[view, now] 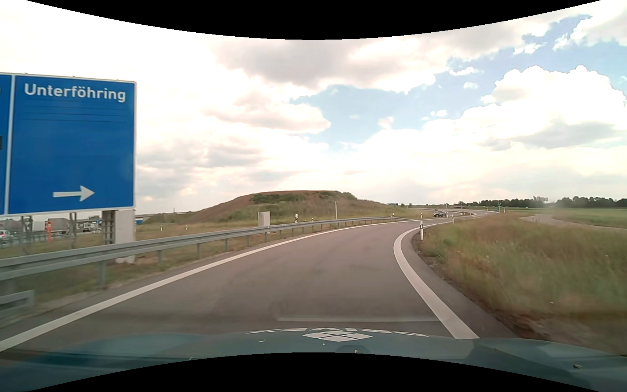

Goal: Follow the waypoints while adhering to traffic rules and regulations

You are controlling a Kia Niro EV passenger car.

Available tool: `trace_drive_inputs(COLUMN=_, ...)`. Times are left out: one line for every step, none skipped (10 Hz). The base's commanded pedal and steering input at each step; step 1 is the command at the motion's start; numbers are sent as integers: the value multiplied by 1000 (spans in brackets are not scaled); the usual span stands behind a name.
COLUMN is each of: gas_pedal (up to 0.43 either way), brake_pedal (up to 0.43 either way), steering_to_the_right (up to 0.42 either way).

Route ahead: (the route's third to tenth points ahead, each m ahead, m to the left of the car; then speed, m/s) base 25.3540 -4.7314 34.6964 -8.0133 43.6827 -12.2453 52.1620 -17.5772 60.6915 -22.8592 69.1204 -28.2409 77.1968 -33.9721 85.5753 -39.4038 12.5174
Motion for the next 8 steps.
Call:
trace_drive_inputs(gas_pedal=189, brake_pedal=0, steering_to_the_right=62)
trace_drive_inputs(gas_pedal=189, brake_pedal=0, steering_to_the_right=65)
trace_drive_inputs(gas_pedal=197, brake_pedal=0, steering_to_the_right=66)
trace_drive_inputs(gas_pedal=209, brake_pedal=0, steering_to_the_right=66)
trace_drive_inputs(gas_pedal=209, brake_pedal=0, steering_to_the_right=65)
trace_drive_inputs(gas_pedal=209, brake_pedal=0, steering_to_the_right=64)
trace_drive_inputs(gas_pedal=209, brake_pedal=0, steering_to_the_right=64)
trace_drive_inputs(gas_pedal=220, brake_pedal=0, steering_to_the_right=63)
